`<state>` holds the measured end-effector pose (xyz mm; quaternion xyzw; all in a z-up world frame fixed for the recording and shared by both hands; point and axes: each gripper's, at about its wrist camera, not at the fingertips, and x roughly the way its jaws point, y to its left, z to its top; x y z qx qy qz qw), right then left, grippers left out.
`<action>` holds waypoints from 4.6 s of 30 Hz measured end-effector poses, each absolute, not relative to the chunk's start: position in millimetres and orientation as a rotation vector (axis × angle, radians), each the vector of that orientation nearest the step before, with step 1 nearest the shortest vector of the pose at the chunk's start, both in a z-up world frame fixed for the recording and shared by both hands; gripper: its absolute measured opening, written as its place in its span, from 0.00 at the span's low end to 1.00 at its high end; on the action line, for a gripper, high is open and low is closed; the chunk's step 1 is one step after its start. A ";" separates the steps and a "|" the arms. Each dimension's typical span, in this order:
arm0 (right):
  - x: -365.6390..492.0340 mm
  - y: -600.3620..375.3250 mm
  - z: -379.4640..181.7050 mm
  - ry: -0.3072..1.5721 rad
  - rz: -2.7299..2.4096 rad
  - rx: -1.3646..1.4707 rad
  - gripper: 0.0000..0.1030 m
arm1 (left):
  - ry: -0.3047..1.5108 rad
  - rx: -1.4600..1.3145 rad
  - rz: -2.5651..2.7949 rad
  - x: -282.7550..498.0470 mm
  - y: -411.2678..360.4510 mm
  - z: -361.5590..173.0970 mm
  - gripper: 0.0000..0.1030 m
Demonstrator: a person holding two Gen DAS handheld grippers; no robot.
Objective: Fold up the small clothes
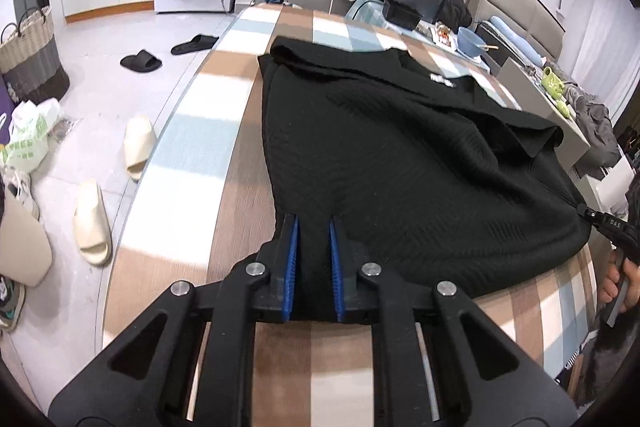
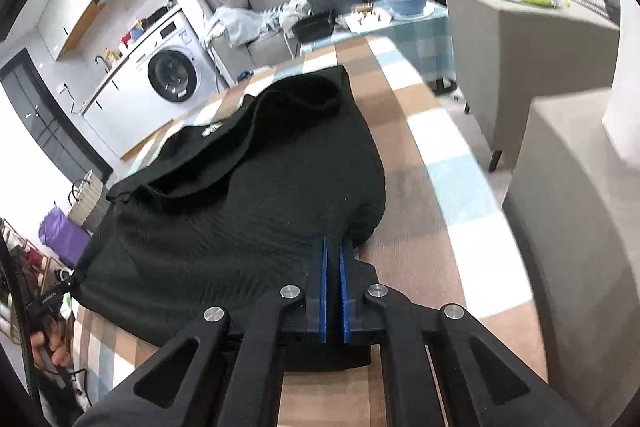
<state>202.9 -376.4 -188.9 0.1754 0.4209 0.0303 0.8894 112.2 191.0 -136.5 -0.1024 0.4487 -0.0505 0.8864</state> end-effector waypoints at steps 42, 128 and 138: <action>311.6 -380.2 -186.9 0.923 0.160 0.937 0.07 | 0.875 -0.556 -0.072 210.5 242.9 -110.0 0.58; 267.8 -337.2 -155.2 0.889 0.175 0.275 0.65 | 0.841 -0.322 -0.064 159.0 210.3 -101.4 0.72; 183.7 -270.6 -172.2 0.918 0.338 0.191 0.74 | 0.898 -0.223 -0.208 81.1 133.1 -103.0 0.81</action>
